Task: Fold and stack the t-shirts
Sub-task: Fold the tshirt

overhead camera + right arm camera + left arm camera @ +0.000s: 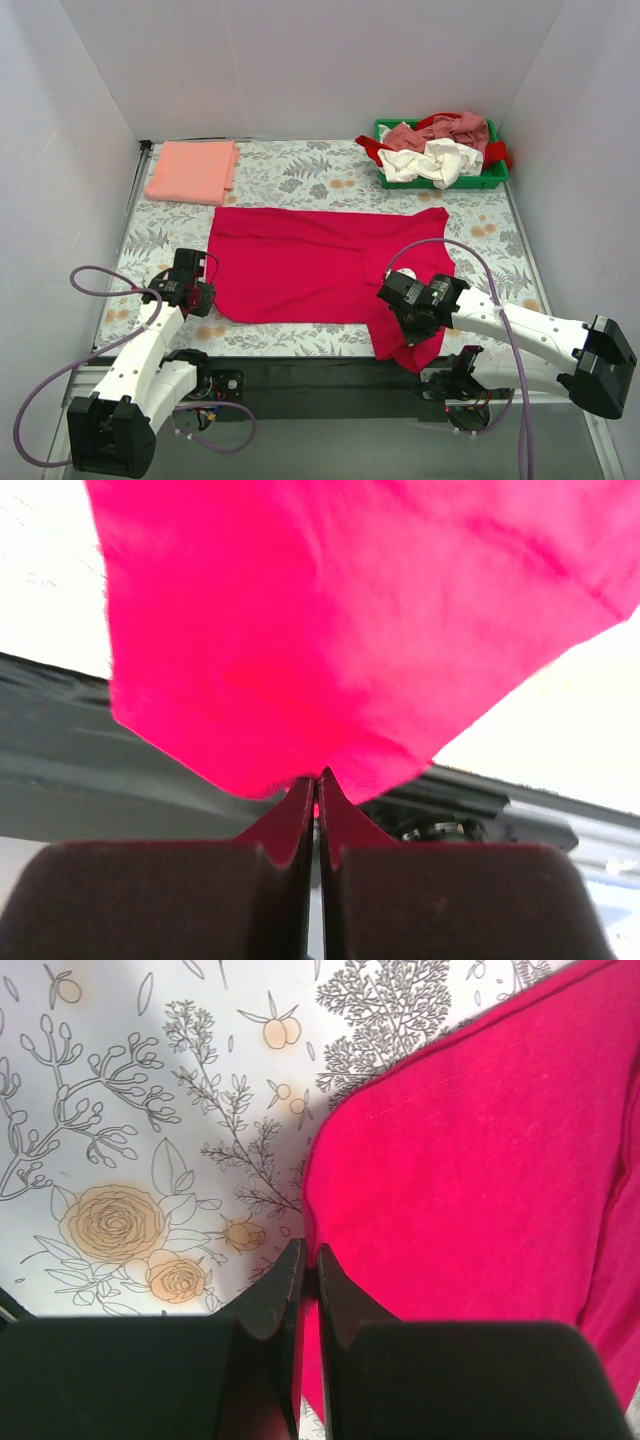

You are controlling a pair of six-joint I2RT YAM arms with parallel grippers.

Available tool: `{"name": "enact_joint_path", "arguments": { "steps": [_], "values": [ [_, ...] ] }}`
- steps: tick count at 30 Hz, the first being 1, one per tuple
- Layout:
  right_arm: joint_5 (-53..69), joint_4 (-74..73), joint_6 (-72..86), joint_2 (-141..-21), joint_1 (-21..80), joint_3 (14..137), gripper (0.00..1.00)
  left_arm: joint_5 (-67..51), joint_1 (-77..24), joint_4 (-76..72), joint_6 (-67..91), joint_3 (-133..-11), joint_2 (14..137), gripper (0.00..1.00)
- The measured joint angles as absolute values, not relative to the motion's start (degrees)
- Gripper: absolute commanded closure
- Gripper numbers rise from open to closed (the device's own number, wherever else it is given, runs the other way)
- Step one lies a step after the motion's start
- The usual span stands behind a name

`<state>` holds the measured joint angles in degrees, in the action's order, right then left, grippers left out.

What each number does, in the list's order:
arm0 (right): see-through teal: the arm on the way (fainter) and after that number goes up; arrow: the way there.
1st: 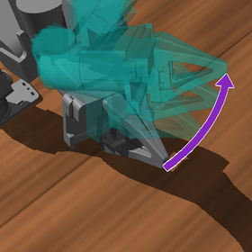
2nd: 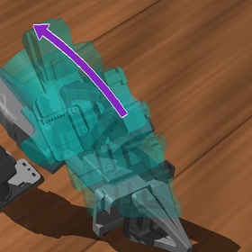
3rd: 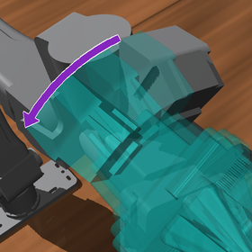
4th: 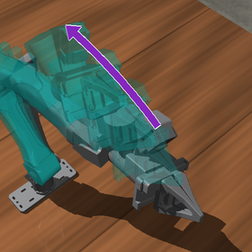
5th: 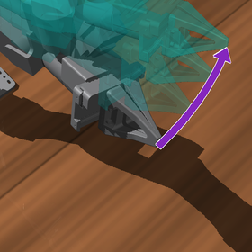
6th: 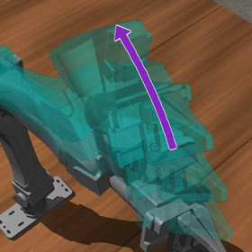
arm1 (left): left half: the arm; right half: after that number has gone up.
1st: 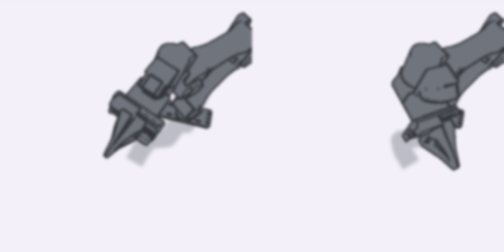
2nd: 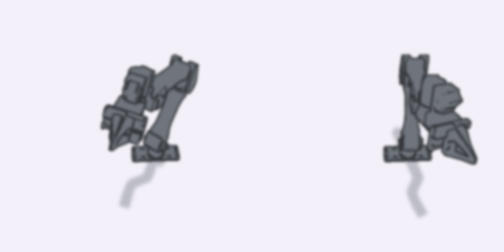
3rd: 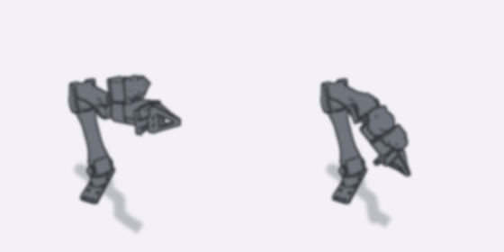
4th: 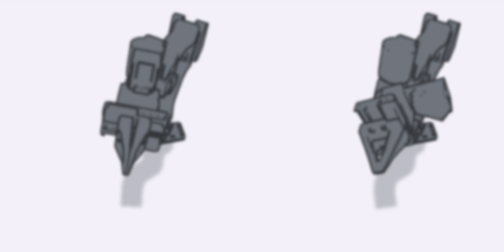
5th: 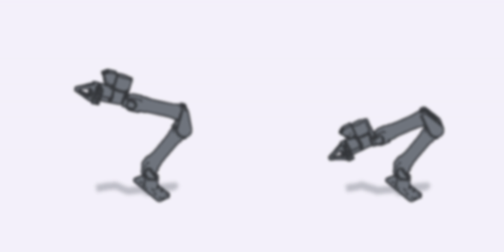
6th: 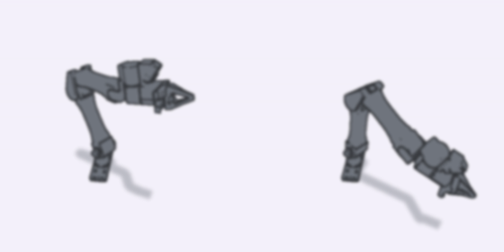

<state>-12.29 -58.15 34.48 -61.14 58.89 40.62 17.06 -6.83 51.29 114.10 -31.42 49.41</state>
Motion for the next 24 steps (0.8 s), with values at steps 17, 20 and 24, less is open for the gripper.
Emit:
{"name": "enact_joint_path", "arguments": {
  "steps": [17,20,24],
  "values": [
    [6.44,-52.75,25.61,-63.22,58.59,33.85,0.56,17.37,-6.83,50.41,114.24,-32.16,49.60,1.00],
    [4.60,-52.73,25.45,-63.66,58.59,33.95,0.52,17.34,-6.83,50.41,114.21,-32.16,49.43,1.00],
    [1.61,-52.12,25.41,-65.91,58.59,34.06,0.52,17.34,-6.83,50.41,114.21,-32.16,49.43,1.00]
  ]
}}
